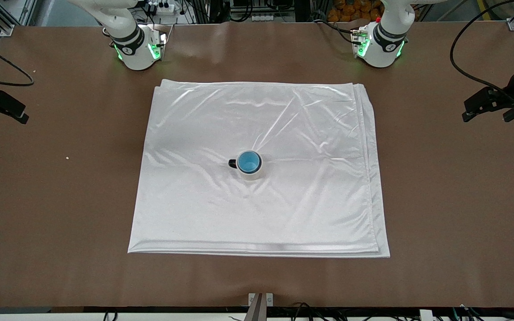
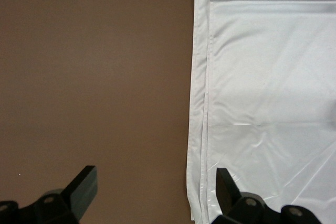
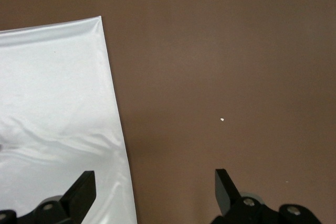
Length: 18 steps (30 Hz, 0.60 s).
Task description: Place blue cup into white mug on cloth
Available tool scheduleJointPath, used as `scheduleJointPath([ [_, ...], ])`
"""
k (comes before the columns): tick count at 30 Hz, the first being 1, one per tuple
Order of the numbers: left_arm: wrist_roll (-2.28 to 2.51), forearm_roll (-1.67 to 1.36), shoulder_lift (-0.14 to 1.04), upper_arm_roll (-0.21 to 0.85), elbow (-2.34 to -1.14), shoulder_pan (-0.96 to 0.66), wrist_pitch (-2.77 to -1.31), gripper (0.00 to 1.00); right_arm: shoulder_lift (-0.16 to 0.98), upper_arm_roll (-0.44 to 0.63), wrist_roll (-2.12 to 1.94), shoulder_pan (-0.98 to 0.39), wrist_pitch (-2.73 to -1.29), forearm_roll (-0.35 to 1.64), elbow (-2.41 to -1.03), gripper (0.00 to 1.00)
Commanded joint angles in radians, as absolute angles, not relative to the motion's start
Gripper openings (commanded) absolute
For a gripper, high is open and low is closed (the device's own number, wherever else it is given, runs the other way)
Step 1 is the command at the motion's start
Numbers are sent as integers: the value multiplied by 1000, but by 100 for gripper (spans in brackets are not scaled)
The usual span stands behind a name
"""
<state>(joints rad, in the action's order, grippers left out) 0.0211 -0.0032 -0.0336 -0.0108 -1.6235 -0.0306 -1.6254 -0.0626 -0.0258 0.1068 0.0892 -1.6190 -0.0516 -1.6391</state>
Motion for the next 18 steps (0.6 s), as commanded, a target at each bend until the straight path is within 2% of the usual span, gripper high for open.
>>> scheduleJointPath([
  [1, -2, 11, -25, -9, -1598, -35, -1603, 100, -75, -32, 106, 104, -1624, -32, -1649, 100],
  [18, -2, 11, -18, -9, -1598, -35, -1603, 100, -72, -32, 100, 120, -1624, -32, -1646, 100],
])
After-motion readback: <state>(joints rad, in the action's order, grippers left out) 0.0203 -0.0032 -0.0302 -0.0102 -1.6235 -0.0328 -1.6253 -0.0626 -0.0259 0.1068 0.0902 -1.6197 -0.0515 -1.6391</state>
